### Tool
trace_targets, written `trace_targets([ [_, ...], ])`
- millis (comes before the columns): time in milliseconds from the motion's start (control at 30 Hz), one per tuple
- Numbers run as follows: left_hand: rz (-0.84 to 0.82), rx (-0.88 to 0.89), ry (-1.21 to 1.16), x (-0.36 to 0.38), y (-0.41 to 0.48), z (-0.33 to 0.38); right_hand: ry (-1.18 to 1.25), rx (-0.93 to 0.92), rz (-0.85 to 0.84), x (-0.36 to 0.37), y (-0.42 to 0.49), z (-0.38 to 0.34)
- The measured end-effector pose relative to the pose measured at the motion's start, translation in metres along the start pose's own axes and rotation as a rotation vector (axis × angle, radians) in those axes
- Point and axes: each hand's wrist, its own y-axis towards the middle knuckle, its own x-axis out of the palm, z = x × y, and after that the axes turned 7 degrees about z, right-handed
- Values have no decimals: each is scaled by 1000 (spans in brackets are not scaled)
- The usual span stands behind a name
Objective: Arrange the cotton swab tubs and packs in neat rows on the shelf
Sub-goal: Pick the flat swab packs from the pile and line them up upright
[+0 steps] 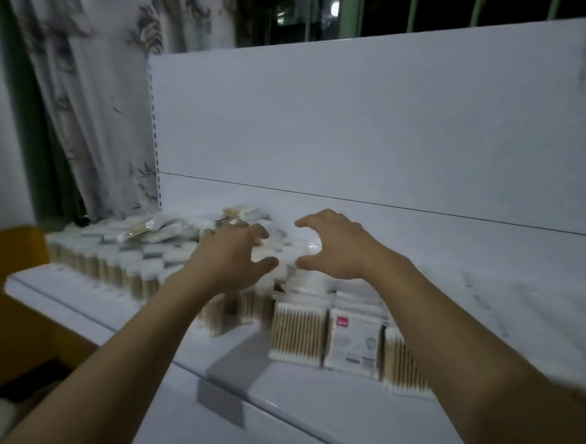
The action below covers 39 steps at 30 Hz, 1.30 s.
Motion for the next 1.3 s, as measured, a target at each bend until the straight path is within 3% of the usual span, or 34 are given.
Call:
trace_targets([
  [200, -14, -169, 52, -6, -4, -95, -17, -61, -98, 35, 55, -64],
  [433, 169, -328, -15, -1, 2, -188, 12, -131, -102, 72, 107, -133],
  [600, 99, -404, -55, 5, 21, -238, -28, -158, -75, 88, 132, -166],
  [767, 133, -379, -70, 12, 31, -259, -26, -152, -72, 95, 139, -173],
  [900, 315, -261, -32, 10, 34, -259, 78, -114, 3, 94, 141, -170],
  [1100, 506, -241, -443, -20, 51, -226, 203, -51, 149, 85, 144, -158],
  [1200, 412, -198, -663, -24, 58, -199, 377, 3, 286, 71, 140, -146],
  [1300, 298, -136, -883, -19, 59, -167, 459, 15, 301, 48, 127, -128],
])
